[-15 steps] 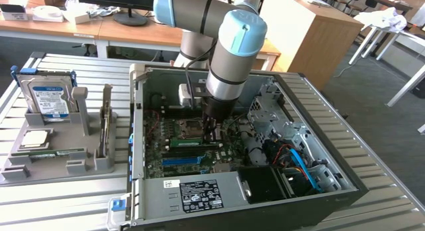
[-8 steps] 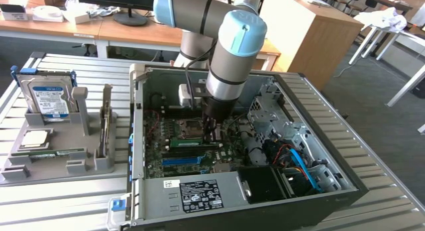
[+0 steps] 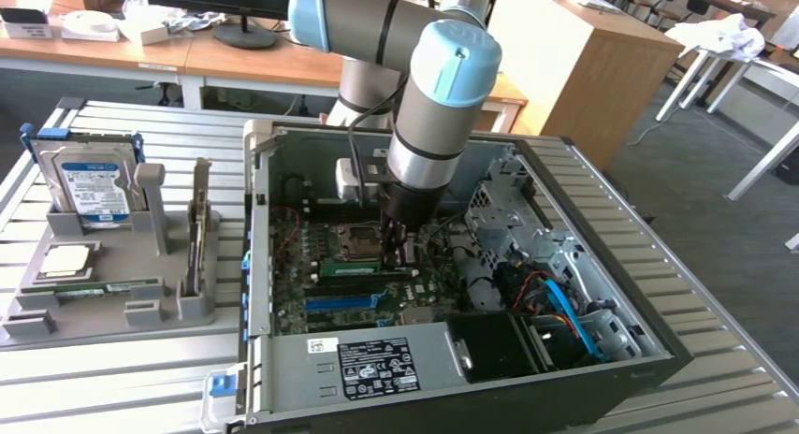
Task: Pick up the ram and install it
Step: 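Insert the ram into the slot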
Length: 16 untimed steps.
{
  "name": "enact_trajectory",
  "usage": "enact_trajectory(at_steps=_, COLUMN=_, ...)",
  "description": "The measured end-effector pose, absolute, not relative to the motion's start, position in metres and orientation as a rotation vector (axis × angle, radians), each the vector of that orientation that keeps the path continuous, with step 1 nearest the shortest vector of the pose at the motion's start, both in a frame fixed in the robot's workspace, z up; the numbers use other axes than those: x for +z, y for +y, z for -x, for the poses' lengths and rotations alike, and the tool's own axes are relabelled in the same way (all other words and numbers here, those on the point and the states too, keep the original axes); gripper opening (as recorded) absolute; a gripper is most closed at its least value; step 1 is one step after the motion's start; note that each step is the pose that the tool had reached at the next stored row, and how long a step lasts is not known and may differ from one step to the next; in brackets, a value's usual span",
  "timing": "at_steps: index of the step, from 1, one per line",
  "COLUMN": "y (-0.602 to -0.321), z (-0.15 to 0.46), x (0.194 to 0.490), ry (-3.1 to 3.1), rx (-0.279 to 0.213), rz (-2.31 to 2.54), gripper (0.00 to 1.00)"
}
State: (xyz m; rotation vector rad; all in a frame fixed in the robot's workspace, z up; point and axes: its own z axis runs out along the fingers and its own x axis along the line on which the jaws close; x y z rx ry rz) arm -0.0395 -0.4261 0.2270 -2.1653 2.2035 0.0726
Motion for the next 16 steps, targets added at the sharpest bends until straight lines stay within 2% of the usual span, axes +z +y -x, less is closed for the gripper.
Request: enact_trajectory(at_steps=16, y=-0.4261, z=0.0387, x=0.2348, ry=2.201, rx=0.073, rz=2.168, gripper=0.12)
